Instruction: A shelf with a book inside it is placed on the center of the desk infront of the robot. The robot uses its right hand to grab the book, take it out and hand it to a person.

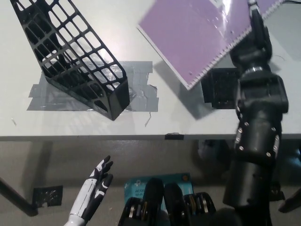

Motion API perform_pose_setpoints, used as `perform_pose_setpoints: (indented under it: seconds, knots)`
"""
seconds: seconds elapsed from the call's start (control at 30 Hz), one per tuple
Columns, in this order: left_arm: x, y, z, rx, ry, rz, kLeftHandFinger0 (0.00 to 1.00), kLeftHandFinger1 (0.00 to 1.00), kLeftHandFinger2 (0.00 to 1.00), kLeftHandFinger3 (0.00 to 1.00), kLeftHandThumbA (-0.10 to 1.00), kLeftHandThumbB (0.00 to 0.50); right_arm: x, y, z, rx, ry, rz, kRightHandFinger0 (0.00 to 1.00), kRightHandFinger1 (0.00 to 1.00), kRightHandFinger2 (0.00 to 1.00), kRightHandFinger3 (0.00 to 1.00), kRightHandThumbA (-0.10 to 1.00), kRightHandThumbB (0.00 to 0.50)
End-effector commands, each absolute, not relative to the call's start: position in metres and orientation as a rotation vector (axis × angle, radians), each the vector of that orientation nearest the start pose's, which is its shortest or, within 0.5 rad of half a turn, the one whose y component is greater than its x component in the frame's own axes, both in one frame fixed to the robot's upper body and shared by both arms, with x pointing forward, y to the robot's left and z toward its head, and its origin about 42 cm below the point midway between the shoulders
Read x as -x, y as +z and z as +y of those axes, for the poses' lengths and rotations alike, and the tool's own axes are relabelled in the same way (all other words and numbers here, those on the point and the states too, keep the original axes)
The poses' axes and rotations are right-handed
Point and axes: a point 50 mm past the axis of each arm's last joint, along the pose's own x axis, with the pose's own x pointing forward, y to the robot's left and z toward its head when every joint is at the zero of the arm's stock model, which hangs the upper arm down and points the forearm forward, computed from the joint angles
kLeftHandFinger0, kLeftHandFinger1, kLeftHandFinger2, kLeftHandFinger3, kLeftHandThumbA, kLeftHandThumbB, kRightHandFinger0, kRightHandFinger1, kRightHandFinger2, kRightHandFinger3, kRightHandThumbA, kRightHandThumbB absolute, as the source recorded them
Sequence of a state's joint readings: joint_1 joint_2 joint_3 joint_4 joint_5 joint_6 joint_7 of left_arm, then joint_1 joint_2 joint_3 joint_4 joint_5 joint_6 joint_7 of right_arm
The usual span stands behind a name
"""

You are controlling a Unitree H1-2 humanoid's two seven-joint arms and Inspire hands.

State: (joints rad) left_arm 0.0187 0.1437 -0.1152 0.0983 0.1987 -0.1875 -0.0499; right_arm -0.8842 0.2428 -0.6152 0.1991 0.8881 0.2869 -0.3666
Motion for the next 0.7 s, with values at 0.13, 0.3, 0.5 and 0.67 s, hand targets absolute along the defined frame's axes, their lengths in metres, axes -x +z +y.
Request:
perform_pose_setpoints:
  seconds: [0.13,0.3,0.5,0.67]
  knots:
    - [-0.271,0.082,0.229,-0.343,-0.182,-0.112,1.0,1.0,1.0,1.0,0.96,0.299,-0.487,0.287,-0.164,-1.442,-0.015,-0.072,0.0,0.22,0.57,1.0,-0.1,0.0]
    - [-0.272,0.083,0.229,-0.338,-0.182,-0.115,1.0,1.0,1.0,1.0,0.94,0.293,-0.49,0.246,-0.155,-1.467,-0.075,0.046,0.0,0.19,0.6,1.0,-0.1,0.002]
    - [-0.275,0.084,0.23,-0.337,-0.18,-0.119,1.0,1.0,1.0,1.0,0.95,0.305,-0.497,0.21,-0.143,-1.39,-0.138,0.137,0.0,0.11,0.5,1.0,-0.1,0.001]
    - [-0.277,0.085,0.23,-0.334,-0.18,-0.126,1.0,1.0,1.0,1.0,0.95,0.318,-0.5,0.198,-0.138,-1.37,-0.131,0.17,0.0,0.13,0.54,1.0,-0.1,0.001]
